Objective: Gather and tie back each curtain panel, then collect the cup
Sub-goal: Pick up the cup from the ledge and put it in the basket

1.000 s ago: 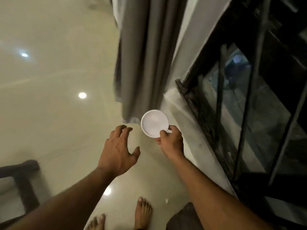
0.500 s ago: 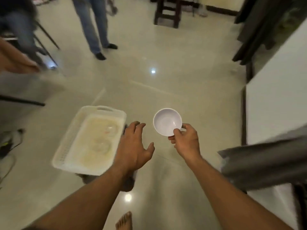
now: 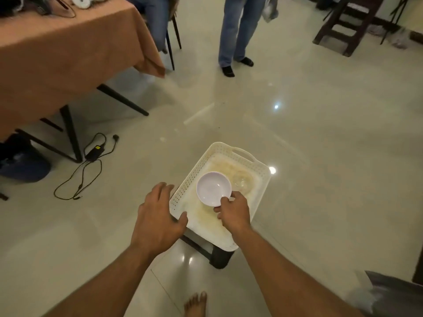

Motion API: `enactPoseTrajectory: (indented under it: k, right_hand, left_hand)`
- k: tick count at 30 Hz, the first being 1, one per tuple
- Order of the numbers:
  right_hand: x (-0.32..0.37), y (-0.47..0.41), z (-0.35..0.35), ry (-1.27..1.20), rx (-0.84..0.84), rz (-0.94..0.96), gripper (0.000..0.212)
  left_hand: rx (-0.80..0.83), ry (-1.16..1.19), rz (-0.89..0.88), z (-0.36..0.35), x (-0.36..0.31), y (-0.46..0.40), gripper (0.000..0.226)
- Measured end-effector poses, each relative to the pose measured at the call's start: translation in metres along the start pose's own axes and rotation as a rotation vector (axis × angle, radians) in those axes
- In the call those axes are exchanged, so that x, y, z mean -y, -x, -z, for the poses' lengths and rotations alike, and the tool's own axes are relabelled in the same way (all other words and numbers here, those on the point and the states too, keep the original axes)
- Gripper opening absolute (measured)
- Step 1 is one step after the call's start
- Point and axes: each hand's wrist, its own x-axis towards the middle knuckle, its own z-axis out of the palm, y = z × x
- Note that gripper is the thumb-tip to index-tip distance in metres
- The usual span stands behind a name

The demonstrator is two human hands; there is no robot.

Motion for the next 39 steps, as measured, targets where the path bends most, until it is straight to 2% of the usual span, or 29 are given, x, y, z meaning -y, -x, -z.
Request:
enactPoseTrajectory:
  k: [6, 18, 25, 31, 39]
  right_hand:
    - [-0.026, -0.019, -0.046, 0.143, 0.034, -0.09, 0.032]
    - [-0.032, -0.035, -0.065, 0.414, 0.007, 0.033, 0.02]
    - [-0.039, -0.033, -0.08, 0.49, 0.014, 0.005, 0.024]
    - [-0.045, -0.03, -0.087, 0.56, -0.062, -0.007, 0.027]
    - [-0.048, -0.024, -0.09, 0.607, -0.121, -0.007, 0.033]
  left_hand:
    - [0.068, -0.026, 0.048, -0.019, 0.039, -0.019, 0.08]
    - [0.126, 0.03, 0.058, -0.049, 0.046, -0.042, 0.08]
    - [0.123, 0.049, 0.059, -0.051, 0.056, -0.042, 0.078]
    - [0.089, 0.063, 0.04, -0.05, 0.07, -0.036, 0.077]
    - [0.124, 0.047, 0.051, -0.052, 0.082, -0.031, 0.08]
